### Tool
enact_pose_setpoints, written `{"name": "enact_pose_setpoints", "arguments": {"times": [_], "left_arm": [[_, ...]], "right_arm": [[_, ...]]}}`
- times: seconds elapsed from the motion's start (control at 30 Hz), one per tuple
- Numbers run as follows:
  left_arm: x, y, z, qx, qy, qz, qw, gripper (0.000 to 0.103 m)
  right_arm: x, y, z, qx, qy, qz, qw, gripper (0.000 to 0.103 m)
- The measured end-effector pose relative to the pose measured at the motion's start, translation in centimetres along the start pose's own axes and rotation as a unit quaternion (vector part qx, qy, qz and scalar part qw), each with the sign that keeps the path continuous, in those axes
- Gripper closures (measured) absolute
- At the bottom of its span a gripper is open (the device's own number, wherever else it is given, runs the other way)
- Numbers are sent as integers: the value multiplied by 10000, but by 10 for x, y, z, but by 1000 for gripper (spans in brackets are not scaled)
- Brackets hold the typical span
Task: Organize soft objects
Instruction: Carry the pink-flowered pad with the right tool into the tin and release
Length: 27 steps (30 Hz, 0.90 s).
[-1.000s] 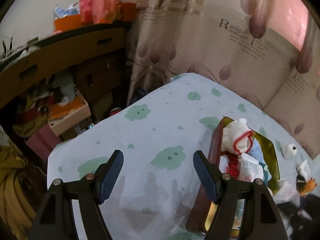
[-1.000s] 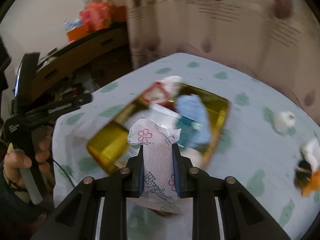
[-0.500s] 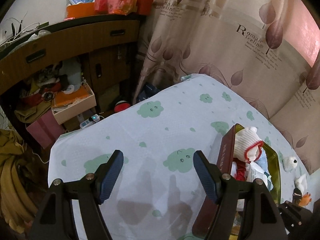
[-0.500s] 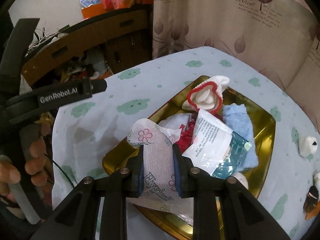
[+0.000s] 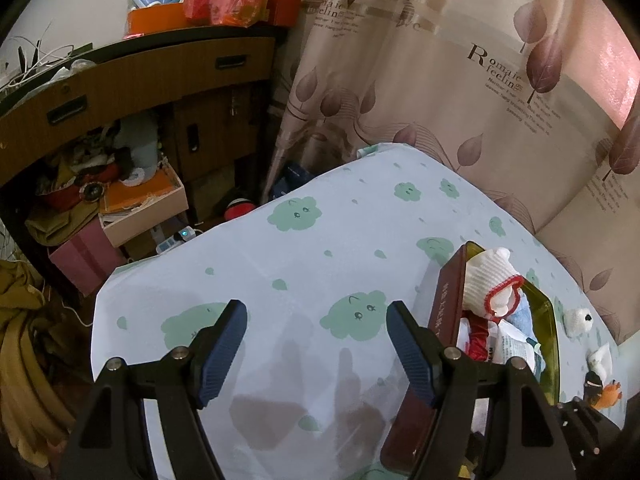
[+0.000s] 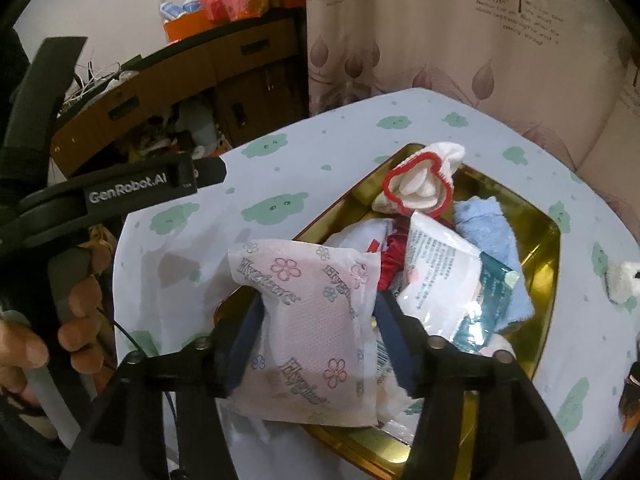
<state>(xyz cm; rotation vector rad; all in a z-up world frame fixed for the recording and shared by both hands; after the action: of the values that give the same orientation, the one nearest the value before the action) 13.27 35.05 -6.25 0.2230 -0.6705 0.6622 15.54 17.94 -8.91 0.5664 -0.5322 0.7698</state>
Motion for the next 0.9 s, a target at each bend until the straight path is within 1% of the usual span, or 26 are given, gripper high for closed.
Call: {"name": "enact_pose_setpoints", "arguments": {"times": [0.1, 0.33, 0.43, 0.53, 0.6, 0.63, 0.8, 0.9], "left_arm": [[0, 0, 0, -3, 0, -3, 10000, 29], [0, -2, 1, 8, -63, -49, 10000, 29], [0, -4, 1, 9, -50, -76, 10000, 29], [-2, -6, 1, 23, -39, -127, 9999, 29], [-2, -7, 2, 19, -65, -140, 9999, 29], [-3, -7, 3, 22, -68, -147, 9999, 29], [-3, -9, 1, -29, -29, -173, 9998, 29], [-4, -11, 2, -31, -41, -202, 9998, 29]], "right_arm": [[-1, -1, 11, -6, -140, -23, 9999, 35], [-2, -10, 31, -59, -297, -98, 9995, 34], [-5, -12, 30, -36, -226, -82, 9997, 34], [-8, -11, 19, 10, -55, -38, 10000, 34], [-8, -12, 11, -80, 30, 29, 10000, 34], [-7, -14, 5, -193, 69, 69, 9998, 34], [3, -27, -5, -592, 48, 162, 9981, 34], [6, -32, -2, -605, -27, 96, 9981, 34]]}}
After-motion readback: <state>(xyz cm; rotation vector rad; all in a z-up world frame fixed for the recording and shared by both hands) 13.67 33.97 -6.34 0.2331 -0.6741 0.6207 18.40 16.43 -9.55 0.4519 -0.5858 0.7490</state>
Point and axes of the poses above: each gripper's, at about its wrist camera, not at the fingertips, and z roughly against the way its jaws point, y to its left, x to its top, the point moved 6 cm from there along -z, roughly the way its jaws point, and after that the axes turned 15 degrees about x, right-handed, at the moved point
